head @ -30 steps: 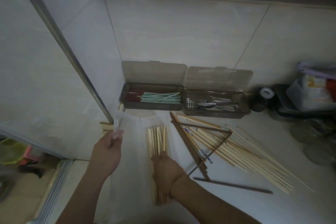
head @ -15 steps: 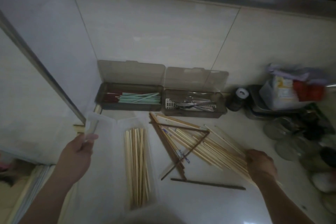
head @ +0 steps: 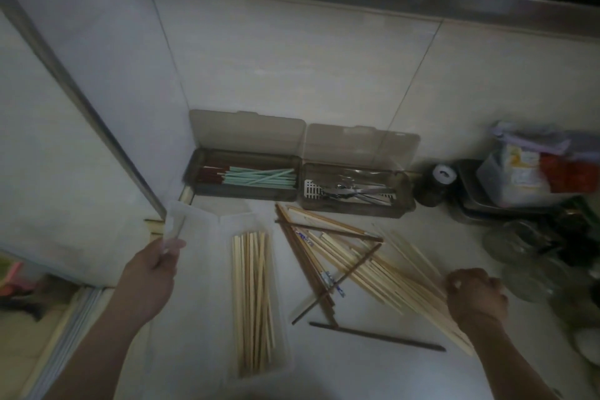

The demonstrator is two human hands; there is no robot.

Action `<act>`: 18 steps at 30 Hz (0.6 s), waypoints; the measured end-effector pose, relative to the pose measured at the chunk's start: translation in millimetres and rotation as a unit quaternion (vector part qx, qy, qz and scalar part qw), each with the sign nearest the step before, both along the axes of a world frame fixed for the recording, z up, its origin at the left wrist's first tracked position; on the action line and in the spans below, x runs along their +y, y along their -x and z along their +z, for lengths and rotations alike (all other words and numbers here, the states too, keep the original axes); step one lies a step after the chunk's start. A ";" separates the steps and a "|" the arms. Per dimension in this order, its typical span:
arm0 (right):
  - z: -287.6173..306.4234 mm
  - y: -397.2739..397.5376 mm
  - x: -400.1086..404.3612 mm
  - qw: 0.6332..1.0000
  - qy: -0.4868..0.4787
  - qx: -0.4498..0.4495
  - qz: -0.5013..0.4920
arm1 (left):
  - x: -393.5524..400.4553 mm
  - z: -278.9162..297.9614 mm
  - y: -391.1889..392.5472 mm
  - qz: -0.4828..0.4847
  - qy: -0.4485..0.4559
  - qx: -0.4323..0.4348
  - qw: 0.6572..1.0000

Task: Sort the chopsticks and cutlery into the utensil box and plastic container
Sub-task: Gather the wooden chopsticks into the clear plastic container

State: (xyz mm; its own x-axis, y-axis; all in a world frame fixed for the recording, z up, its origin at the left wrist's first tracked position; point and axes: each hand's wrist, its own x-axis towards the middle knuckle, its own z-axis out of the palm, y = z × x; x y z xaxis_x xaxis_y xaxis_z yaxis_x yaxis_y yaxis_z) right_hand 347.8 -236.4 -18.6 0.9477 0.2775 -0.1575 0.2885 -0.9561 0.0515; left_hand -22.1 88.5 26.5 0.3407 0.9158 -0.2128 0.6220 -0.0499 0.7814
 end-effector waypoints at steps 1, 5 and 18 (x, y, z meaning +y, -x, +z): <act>9.5 3.9 8.1 0.995 -0.092 -0.025 0.000 | -0.8 -0.3 0.6 -0.004 -0.003 0.001 1.000; 65.6 45.5 70.2 0.894 -0.442 -0.025 0.068 | -5.2 3.4 1.1 0.000 -0.007 0.010 1.000; 15.7 234.2 196.1 0.843 -0.220 0.344 0.349 | -9.6 12.3 -0.1 -0.007 -0.019 0.034 0.999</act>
